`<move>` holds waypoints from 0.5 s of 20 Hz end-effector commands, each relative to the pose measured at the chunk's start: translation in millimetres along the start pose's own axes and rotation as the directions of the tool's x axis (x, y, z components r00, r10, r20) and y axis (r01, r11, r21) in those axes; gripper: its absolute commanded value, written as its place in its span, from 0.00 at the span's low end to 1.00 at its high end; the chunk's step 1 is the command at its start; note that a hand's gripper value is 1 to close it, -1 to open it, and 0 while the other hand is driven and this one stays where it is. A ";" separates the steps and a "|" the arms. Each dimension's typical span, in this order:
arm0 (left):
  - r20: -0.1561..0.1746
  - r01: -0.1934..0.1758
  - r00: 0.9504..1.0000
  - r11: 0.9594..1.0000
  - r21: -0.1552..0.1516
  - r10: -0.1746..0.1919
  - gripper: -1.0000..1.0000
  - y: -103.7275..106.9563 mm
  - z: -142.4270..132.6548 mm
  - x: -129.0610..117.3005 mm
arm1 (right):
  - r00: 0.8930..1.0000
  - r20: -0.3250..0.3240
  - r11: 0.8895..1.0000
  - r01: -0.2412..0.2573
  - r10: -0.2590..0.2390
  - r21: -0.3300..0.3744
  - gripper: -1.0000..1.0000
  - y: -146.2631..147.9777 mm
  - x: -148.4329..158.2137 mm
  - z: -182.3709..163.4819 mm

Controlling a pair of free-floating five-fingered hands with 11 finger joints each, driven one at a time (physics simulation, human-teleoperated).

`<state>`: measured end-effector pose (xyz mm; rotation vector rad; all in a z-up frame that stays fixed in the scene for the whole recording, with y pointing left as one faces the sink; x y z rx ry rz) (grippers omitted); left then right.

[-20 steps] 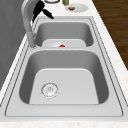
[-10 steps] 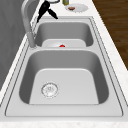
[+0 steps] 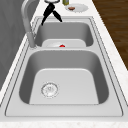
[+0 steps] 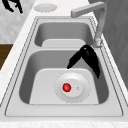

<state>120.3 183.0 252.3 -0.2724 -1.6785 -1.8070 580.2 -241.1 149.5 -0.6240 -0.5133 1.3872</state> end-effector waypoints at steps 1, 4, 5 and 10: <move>0.000 0.000 1.000 1.000 0.000 0.000 0.50 0.0 0.0 0.0 | 0.993 0.090 0.996 0.081 -0.083 0.026 0.00 12.3 -5.3 0.0; 0.000 0.000 1.000 1.000 0.000 0.000 0.50 0.0 0.0 0.0 | 0.998 0.049 0.998 0.044 -0.046 0.040 0.00 9.5 -4.1 0.3; 0.000 0.000 1.000 1.000 0.000 0.000 0.50 0.0 0.0 0.0 | 0.998 0.043 0.999 0.035 -0.036 0.018 0.00 12.3 0.3 1.8; 0.000 0.000 1.000 1.000 0.000 0.000 0.50 0.0 0.0 0.0 | 0.998 0.052 0.999 0.039 -0.041 0.035 0.00 22.6 -1.1 2.7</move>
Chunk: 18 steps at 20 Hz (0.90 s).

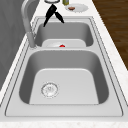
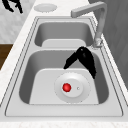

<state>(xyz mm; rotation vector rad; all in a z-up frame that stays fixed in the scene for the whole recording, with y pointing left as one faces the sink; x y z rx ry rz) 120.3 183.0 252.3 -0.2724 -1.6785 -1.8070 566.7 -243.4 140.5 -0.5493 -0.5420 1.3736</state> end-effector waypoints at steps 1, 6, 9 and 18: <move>0.000 0.000 1.000 1.000 0.000 0.000 0.50 0.0 0.0 0.0 | 1.000 -0.001 1.000 -0.002 0.002 -0.010 0.00 3.8 2.9 0.7; 0.000 0.000 1.000 1.000 0.000 0.000 0.50 0.0 0.0 0.0 | 1.000 0.013 0.999 0.016 -0.016 -0.030 0.00 38.3 -1.8 21.0; 0.000 0.000 1.000 1.000 0.000 0.000 0.50 0.0 0.0 0.0 | 0.999 0.019 0.998 0.026 -0.025 -0.051 0.00 55.5 -3.3 31.8; 0.000 0.000 1.000 1.000 0.000 0.000 0.50 0.0 0.0 0.0 | 1.000 0.005 1.000 0.016 -0.016 0.009 0.00 117.9 -6.4 33.7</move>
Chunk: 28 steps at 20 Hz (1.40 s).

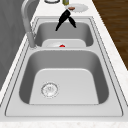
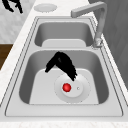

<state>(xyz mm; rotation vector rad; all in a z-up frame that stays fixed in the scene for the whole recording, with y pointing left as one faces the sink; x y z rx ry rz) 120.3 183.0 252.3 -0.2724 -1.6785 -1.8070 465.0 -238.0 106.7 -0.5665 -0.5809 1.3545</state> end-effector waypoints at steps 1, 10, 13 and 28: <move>0.000 0.000 1.000 1.000 0.000 0.000 0.50 0.0 0.0 0.0 | 1.000 -0.008 0.998 -0.001 0.002 0.056 0.00 26.1 1.6 -8.3; 0.000 0.000 1.000 1.000 0.000 0.000 0.50 0.0 0.0 0.0 | 0.999 -0.011 0.988 -0.033 0.035 0.151 0.00 58.5 16.8 -58.5; 0.000 0.000 1.000 1.000 0.000 0.000 0.50 0.0 0.0 0.0 | 0.999 -0.009 0.988 -0.034 0.036 0.152 0.00 73.7 17.8 -74.0; 0.000 0.000 1.000 1.000 0.000 0.000 0.50 0.0 0.0 0.0 | 0.999 0.027 0.998 -0.024 0.026 -0.052 0.00 116.5 19.4 -142.4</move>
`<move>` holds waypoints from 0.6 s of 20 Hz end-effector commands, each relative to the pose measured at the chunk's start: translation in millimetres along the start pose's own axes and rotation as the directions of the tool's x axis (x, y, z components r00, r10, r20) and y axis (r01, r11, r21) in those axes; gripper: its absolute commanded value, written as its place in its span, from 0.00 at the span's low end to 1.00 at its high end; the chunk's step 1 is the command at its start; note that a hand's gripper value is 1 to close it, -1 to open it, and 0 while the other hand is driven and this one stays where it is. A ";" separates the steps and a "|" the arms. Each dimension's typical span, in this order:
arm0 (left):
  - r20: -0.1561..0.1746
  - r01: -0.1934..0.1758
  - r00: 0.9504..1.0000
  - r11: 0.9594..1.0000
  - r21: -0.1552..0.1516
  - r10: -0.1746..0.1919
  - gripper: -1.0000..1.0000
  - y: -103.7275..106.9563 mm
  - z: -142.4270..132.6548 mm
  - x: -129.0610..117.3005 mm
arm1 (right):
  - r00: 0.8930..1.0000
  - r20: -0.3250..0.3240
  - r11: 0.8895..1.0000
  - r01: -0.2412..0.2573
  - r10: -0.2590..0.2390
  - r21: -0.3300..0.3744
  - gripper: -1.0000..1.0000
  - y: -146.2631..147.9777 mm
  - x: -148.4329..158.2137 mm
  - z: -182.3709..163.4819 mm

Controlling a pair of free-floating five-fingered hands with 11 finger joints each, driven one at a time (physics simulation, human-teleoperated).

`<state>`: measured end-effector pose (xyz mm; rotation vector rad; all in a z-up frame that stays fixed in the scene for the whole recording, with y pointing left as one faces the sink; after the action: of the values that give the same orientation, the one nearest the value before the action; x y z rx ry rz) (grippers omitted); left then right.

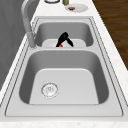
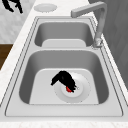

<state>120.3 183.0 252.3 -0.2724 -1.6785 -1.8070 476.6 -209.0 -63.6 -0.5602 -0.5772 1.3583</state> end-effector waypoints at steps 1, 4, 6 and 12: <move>0.000 0.000 1.000 1.000 0.000 0.000 0.50 0.0 0.0 0.0 | 1.000 0.018 0.996 -0.017 0.019 -0.089 0.00 6.3 -0.2 -14.3; 0.000 0.000 1.000 1.000 0.000 0.000 0.50 0.0 0.0 0.0 | 1.000 0.009 0.992 0.013 -0.012 -0.128 0.00 1.3 0.3 -25.0; 0.000 0.000 1.000 1.000 0.000 0.000 0.50 0.0 0.0 0.0 | 1.000 0.012 0.990 0.011 -0.010 -0.141 0.00 4.5 -0.1 -29.5; 0.000 0.000 1.000 1.000 0.000 0.000 0.50 0.0 0.0 0.0 | 1.000 0.013 0.979 0.024 -0.022 -0.204 0.00 13.2 -0.7 -45.1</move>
<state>120.3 183.0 252.3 -0.2724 -1.6785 -1.8070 498.3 -209.8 -94.7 -0.7165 -0.7288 1.2739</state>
